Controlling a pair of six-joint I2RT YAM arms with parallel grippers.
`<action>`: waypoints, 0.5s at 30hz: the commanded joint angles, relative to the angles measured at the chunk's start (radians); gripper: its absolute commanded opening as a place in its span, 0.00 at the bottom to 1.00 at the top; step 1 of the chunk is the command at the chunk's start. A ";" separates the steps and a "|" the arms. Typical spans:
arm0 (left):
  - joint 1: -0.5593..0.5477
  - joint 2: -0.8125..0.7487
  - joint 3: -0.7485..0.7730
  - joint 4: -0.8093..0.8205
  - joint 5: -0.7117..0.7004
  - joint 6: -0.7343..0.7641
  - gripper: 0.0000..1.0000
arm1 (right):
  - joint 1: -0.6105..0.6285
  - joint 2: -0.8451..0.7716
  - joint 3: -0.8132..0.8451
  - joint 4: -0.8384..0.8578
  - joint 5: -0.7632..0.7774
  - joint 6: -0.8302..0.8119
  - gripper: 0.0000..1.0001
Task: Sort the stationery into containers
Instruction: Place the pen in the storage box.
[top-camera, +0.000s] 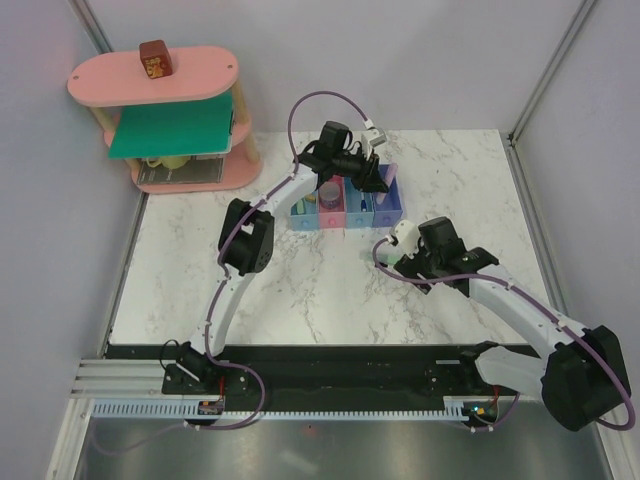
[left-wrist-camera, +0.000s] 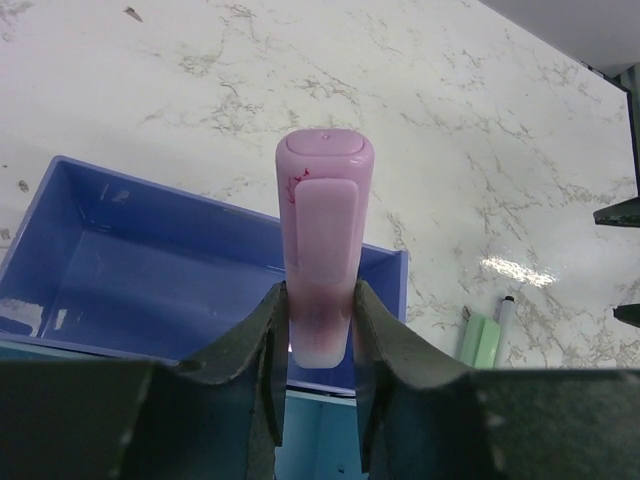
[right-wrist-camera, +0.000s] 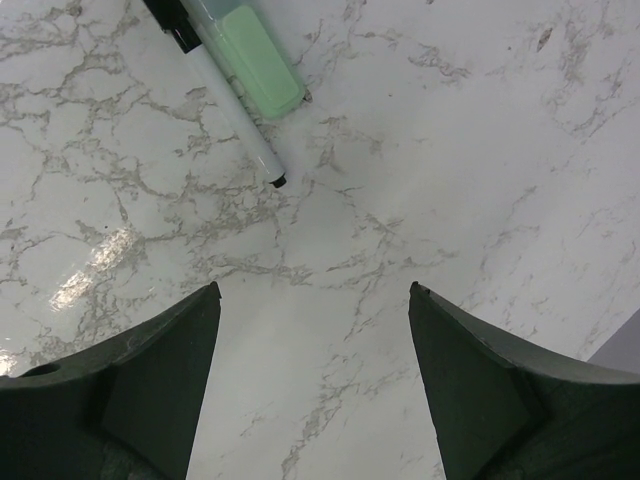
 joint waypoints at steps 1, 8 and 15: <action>-0.008 0.010 0.010 0.051 -0.011 -0.026 0.38 | -0.002 0.025 0.037 0.008 -0.058 0.013 0.84; -0.008 -0.014 -0.009 0.050 -0.016 0.000 0.59 | -0.002 0.083 0.065 0.043 -0.060 -0.009 0.84; 0.005 -0.157 -0.125 0.053 -0.061 0.031 0.63 | -0.001 0.166 0.082 0.086 -0.099 -0.028 0.84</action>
